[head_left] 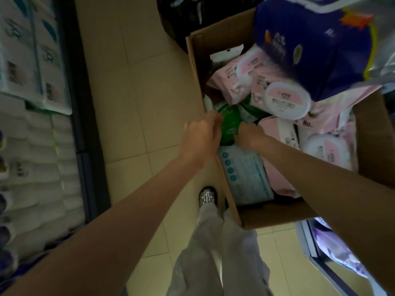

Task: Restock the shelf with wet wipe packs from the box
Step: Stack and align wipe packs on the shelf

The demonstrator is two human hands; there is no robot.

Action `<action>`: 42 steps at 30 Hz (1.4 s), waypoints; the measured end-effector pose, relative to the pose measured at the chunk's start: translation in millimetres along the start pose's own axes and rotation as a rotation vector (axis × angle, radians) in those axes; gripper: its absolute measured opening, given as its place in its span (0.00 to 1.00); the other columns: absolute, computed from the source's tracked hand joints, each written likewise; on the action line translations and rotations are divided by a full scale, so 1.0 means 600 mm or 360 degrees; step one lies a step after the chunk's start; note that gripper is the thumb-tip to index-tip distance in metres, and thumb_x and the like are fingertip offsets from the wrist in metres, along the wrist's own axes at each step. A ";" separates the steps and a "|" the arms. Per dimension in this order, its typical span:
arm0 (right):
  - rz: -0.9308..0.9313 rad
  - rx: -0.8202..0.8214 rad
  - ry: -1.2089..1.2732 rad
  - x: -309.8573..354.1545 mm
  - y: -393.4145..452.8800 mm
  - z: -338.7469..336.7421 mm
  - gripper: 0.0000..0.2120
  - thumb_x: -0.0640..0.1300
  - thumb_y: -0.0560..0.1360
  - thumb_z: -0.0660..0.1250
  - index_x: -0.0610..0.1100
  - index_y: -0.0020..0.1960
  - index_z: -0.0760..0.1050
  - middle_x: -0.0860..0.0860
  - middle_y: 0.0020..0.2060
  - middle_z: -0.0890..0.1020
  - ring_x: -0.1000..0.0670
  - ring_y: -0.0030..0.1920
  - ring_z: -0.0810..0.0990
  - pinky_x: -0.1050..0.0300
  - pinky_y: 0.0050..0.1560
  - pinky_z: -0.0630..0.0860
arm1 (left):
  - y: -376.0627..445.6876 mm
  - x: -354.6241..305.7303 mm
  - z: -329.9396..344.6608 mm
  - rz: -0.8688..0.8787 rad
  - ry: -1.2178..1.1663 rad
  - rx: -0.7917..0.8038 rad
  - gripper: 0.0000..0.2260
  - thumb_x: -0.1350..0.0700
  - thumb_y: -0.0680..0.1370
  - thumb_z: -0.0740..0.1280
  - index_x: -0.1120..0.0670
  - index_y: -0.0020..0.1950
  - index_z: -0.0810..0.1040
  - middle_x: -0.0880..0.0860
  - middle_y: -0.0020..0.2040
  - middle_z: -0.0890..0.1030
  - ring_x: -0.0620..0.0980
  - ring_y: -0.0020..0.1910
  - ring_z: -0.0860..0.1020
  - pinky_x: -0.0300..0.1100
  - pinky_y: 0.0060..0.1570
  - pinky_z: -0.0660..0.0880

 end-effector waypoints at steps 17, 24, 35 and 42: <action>-0.0184 -0.0022 0.0105 -0.006 -0.218 -0.125 0.06 0.37 0.71 0.69 0.35 0.45 0.79 0.41 0.48 0.81 0.43 0.50 0.79 0.56 0.49 0.75 | -0.028 -0.075 -0.049 -0.0014 -0.0111 0.0618 0.17 0.61 0.76 0.65 0.60 0.65 0.70 0.62 0.57 0.77 0.53 0.48 0.76 0.37 0.42 0.68; -0.0758 -0.0472 0.0119 0.202 -0.441 -0.397 0.06 0.35 0.70 0.68 0.41 0.36 0.82 0.47 0.36 0.81 0.50 0.42 0.79 0.61 0.42 0.72 | -0.057 -0.199 -0.302 0.0091 0.0200 0.0697 0.25 0.52 0.71 0.72 0.54 0.65 0.67 0.49 0.56 0.71 0.48 0.54 0.71 0.40 0.52 0.68; -0.1445 -0.1252 -0.0175 0.546 -0.802 -0.625 0.08 0.37 0.72 0.68 0.40 0.35 0.79 0.48 0.36 0.82 0.51 0.42 0.79 0.57 0.41 0.73 | -0.235 -0.279 -0.818 0.0431 0.0726 -0.0668 0.07 0.55 0.76 0.65 0.58 0.47 0.72 0.48 0.42 0.71 0.52 0.42 0.73 0.40 0.40 0.64; -0.2062 -0.0691 0.0596 0.750 -0.960 -0.569 0.02 0.44 0.72 0.70 0.46 0.43 0.81 0.53 0.36 0.82 0.56 0.37 0.78 0.63 0.40 0.75 | -0.495 -0.211 -1.059 0.0393 0.0993 -0.1494 0.06 0.57 0.76 0.66 0.59 0.43 0.74 0.53 0.43 0.75 0.57 0.42 0.77 0.49 0.37 0.72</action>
Point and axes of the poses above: each hand's wrist, its own y-axis towards the middle knuckle, its own z-axis out of the palm, x = y × z, the point moved 7 cm from there along y, towards the middle knuckle
